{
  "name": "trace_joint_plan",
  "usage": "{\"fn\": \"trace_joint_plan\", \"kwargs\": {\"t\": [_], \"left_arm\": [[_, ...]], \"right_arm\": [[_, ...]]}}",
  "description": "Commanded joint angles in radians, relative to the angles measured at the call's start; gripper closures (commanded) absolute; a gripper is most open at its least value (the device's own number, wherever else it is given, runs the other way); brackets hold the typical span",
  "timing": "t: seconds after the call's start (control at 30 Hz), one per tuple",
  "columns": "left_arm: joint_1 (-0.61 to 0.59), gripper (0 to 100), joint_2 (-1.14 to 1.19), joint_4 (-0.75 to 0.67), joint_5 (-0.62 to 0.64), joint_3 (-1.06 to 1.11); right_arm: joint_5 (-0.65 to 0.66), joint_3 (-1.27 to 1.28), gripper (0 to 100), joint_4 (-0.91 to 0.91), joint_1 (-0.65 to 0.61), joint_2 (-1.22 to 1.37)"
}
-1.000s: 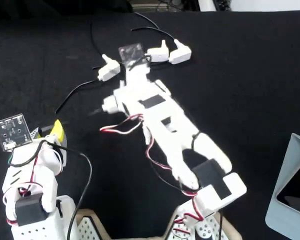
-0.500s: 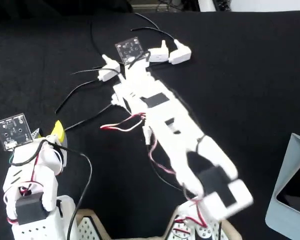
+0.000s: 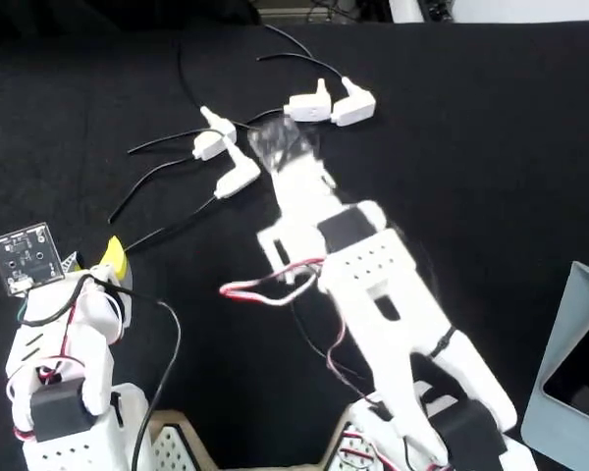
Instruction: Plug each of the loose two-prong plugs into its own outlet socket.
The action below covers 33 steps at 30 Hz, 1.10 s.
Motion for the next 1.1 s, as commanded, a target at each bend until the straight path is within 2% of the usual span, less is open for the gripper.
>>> {"fn": "trace_joint_plan", "kwargs": {"t": [0.0, 0.23, 0.33, 0.43, 0.57, 0.63, 0.87, 1.07], "left_arm": [[-0.007, 81, -0.003, -0.029, 0.000, -0.002], [-0.007, 81, -0.003, -0.031, 0.000, 0.005], [-0.007, 81, -0.003, -0.031, 0.000, 0.004], [-0.007, 81, -0.003, -0.031, 0.000, 0.004], [-0.007, 81, -0.003, -0.031, 0.000, 0.004], [-0.004, 81, -0.005, -0.031, 0.000, 0.004], [-0.007, 81, -0.005, -0.031, 0.000, 0.002], [-0.005, 81, -0.005, -0.031, 0.000, 0.004]], "right_arm": [[0.069, 0.065, 81.8, 0.005, 0.046, -0.036], [0.462, 0.229, 81.8, -0.006, 0.143, -0.036], [0.543, 0.291, 81.9, -0.040, 0.127, -0.035], [0.554, 0.361, 84.3, -0.118, 0.100, -0.028], [0.554, 0.412, 99.2, -0.187, 0.026, -0.028], [0.549, 0.410, 96.3, -0.193, -0.015, -0.028], [0.546, 0.314, 98.5, -0.212, -0.181, -0.027], [0.428, 0.274, 98.5, -0.437, -0.178, -0.027]]}}
